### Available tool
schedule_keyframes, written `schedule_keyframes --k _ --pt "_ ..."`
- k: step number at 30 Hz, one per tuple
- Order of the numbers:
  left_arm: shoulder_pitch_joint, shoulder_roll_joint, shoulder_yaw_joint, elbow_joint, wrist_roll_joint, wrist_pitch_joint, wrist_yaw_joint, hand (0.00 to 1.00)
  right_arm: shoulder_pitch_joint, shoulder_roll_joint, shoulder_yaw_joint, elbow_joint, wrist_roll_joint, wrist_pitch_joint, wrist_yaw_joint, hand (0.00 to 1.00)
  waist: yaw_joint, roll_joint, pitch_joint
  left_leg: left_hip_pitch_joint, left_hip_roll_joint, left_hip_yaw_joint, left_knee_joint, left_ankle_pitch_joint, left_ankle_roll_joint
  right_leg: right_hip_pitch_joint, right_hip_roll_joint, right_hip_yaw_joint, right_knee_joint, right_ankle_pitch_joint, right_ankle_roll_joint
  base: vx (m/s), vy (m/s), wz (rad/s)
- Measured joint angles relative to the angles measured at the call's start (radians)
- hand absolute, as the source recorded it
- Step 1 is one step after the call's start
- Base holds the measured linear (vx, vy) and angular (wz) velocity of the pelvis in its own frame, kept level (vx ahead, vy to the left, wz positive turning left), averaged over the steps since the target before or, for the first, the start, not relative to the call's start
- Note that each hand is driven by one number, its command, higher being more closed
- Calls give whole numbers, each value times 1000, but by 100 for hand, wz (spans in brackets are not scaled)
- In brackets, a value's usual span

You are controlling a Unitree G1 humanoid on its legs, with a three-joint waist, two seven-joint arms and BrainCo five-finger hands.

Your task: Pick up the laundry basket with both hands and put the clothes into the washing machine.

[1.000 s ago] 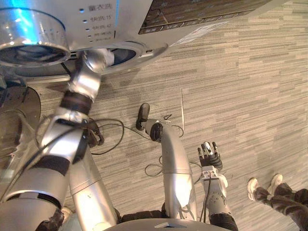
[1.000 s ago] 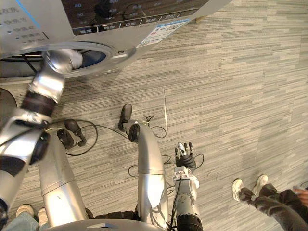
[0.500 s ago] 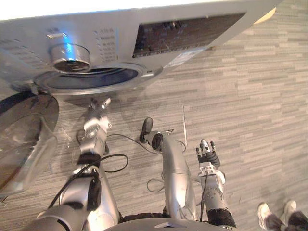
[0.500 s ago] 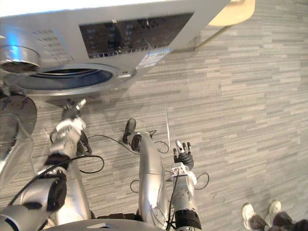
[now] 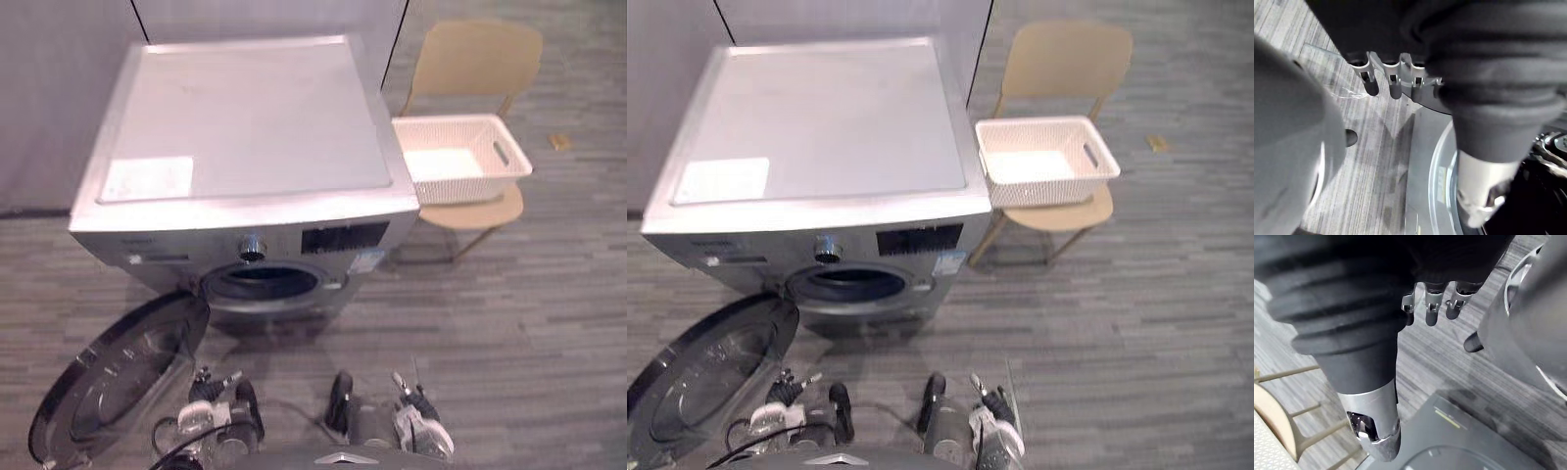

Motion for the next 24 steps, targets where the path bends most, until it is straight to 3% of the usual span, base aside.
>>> schedule_keyframes --k 3,7,10,11,12,13,15,16,18,19,20,22,24 --pt "3 5 -22 41 87 4 -23 0 -7 -14 -41 81 -43 16 5 0 -7 14 -21 101 -14 -18 -116 60 -5 143 42 -30 -189 88 8 163 27 14" --pt "2 20 -26 61 93 5 -34 0 -22 -18 -49 131 -53 18 4 0 -9 10 -25 149 -9 -14 -98 42 -7 231 63 -27 -266 119 5 103 30 -6" --pt "8 30 -26 63 90 9 -34 0 -34 -21 -44 147 -53 19 6 0 -4 15 -24 159 32 4 11 -30 -18 277 92 -1 -275 114 -1 39 5 -32" --pt "12 30 -23 63 76 12 -33 0 -46 -32 -34 164 -55 19 6 0 1 28 -18 156 78 13 116 -86 -29 305 120 22 -274 99 -6 -5 -5 -42" --pt "12 30 -23 63 70 12 -33 0 -50 -35 -27 168 -55 20 6 0 5 35 -13 152 94 12 166 -103 -28 315 132 34 -276 87 -11 -105 -20 -76" --pt "10 27 -29 59 49 13 -33 0 -54 -50 8 168 -86 20 8 0 9 51 -8 107 137 -4 331 -115 -13 332 156 71 -276 81 -13 -123 -22 -66" --pt "4 18 -53 59 42 14 -35 0 -63 -61 33 167 -92 19 16 0 5 69 -6 66 150 -38 420 -108 -1 335 167 102 -276 81 -13 -79 6 -48" --pt "2 7 -51 52 44 14 -34 0 -64 -68 33 165 -92 19 15 0 8 76 4 56 132 -78 442 -115 -2 332 166 127 -272 81 -13 -42 106 -34" --pt "6 -11 -49 48 47 14 -35 0 -75 -80 33 166 -92 19 15 0 24 99 2 56 25 -187 408 -168 -31 304 150 177 -260 84 -9 -69 172 -59" --pt "16 -16 -45 47 47 14 -35 0 -90 -84 44 165 -93 18 16 0 42 120 1 92 -20 -204 303 -204 -8 291 157 215 -271 90 1 -74 195 -78" --pt "16 -12 -39 49 47 15 -36 0 -103 -84 55 164 -94 18 16 0 46 122 2 114 -34 -203 244 -231 26 286 163 240 -288 105 9 -61 166 -77" --pt "26 -19 9 45 47 14 -36 0 -114 -61 99 153 -118 19 19 0 62 97 0 136 -113 -250 171 -236 25 269 138 313 -301 124 12 -13 110 -48" --pt "40 -19 29 30 48 12 -37 0 -118 -49 125 154 -155 21 23 0 53 77 1 191 -130 -224 114 -220 51 269 118 336 -250 123 12 53 135 -8"
